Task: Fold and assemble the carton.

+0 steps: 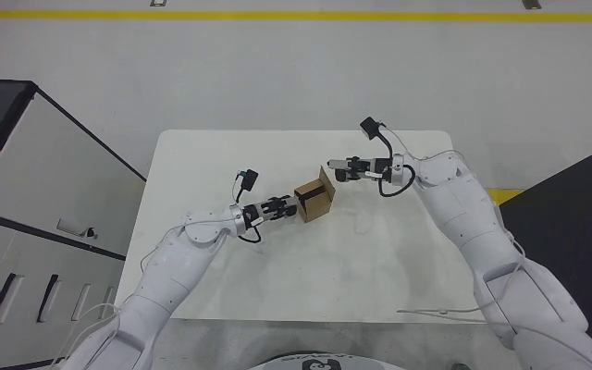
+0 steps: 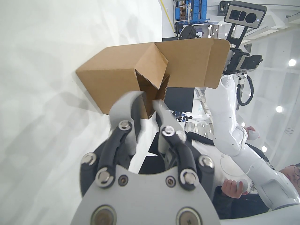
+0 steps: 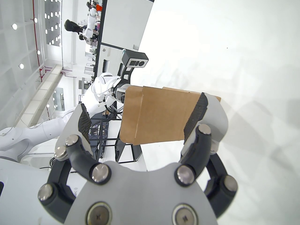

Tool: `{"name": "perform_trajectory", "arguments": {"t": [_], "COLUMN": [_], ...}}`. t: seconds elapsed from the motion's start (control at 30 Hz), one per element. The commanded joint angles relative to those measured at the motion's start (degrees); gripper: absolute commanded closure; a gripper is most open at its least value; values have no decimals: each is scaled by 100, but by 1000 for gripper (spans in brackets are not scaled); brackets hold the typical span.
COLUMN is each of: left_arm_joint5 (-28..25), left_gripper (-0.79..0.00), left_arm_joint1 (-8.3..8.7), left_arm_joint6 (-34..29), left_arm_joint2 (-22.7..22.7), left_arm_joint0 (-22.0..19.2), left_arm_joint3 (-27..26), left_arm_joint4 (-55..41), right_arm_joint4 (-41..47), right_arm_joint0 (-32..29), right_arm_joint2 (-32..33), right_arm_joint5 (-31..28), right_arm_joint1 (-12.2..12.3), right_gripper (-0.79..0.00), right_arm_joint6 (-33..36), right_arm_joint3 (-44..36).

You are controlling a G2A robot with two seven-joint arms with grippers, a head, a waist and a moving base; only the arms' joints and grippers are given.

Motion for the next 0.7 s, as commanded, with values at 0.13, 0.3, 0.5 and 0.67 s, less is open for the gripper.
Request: {"name": "perform_trajectory", "arguments": {"t": [0.13, 0.3, 0.5, 0.67], "left_arm_joint5": [186, 369, 376, 419], "left_gripper": [-785, -785, -785, -785], "left_arm_joint1": [67, 112, 127, 132], "left_arm_joint6": [-117, -378, -508, -448], "left_arm_joint2": [-183, -340, -370, -429], "left_arm_joint0": [95, 183, 148, 232], "left_arm_joint3": [-174, -239, -264, -259], "left_arm_joint4": [10, -260, -263, -438], "right_arm_joint4": [-545, -995, -1327, -1500], "right_arm_joint0": [-60, 4, 57, -27], "right_arm_joint2": [12, -30, -35, -59], "right_arm_joint5": [356, 703, 748, 856], "right_arm_joint1": [64, 106, 129, 138], "right_gripper": [-785, -785, -785, -785], "right_arm_joint6": [-324, -281, -429, -603], "right_arm_joint3": [-363, -628, -735, -877]}}
